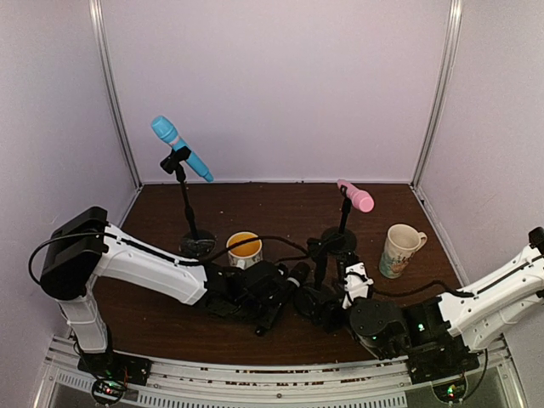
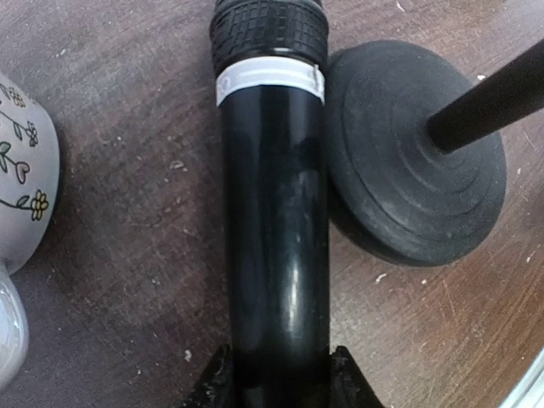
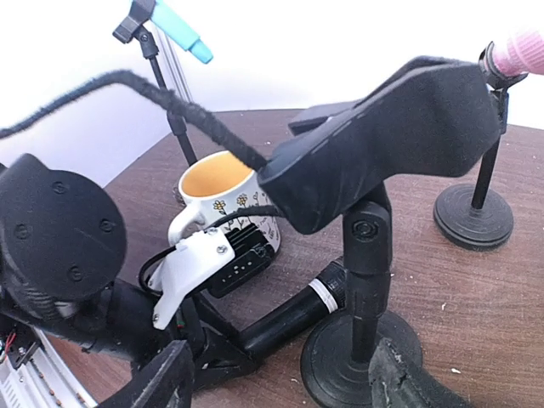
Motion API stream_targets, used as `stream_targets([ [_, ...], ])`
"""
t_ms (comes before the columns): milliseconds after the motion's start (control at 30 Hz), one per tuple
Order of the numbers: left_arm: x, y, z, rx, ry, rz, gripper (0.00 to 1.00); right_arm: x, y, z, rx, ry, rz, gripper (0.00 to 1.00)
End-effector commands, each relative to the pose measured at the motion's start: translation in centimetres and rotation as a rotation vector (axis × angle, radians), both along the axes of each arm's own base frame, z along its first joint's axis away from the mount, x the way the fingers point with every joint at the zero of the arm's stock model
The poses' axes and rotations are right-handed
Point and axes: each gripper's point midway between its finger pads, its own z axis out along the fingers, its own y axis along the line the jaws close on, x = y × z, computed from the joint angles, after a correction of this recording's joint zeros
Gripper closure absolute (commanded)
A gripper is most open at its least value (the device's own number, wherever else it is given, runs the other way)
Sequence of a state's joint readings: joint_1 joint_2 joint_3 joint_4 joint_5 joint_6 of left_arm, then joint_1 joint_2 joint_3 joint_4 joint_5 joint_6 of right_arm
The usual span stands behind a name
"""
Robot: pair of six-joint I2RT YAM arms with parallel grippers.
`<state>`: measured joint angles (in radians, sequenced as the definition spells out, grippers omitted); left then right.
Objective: Attach the microphones to the stand
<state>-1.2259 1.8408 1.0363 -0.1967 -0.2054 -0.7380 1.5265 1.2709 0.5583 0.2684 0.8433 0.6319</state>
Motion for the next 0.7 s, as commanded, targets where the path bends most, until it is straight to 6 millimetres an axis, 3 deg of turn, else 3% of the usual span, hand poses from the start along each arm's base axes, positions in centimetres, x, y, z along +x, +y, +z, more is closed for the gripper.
stream_targets([
  [0,-0.7,0.9,0.1,-0.007,0.044,0.005,0.94,-0.7,-1.1,1.4,0.009,-0.026,-0.028,0.28],
  [167,-1.8,4.2,3.2,-0.024,-0.013,0.049,1.00,-1.3,-1.9,1.9,0.045,-0.022,-0.006,0.28],
  [333,-3.9,6.3,6.3,-0.068,-0.062,0.026,1.00,-1.6,-3.5,2.6,0.121,-0.016,0.014,0.29],
  [433,-4.1,8.7,7.8,-0.080,-0.124,0.074,1.00,-1.7,-4.8,3.5,0.211,-0.014,0.020,0.30],
  [533,-4.2,8.8,10.6,-0.202,-0.210,0.032,1.00,-2.5,-4.7,4.8,0.284,-0.049,0.111,0.31],
  [667,-5.3,7.7,16.3,-0.505,-0.334,-0.101,1.00,-3.6,-3.1,6.9,0.296,-0.100,0.220,0.31],
])
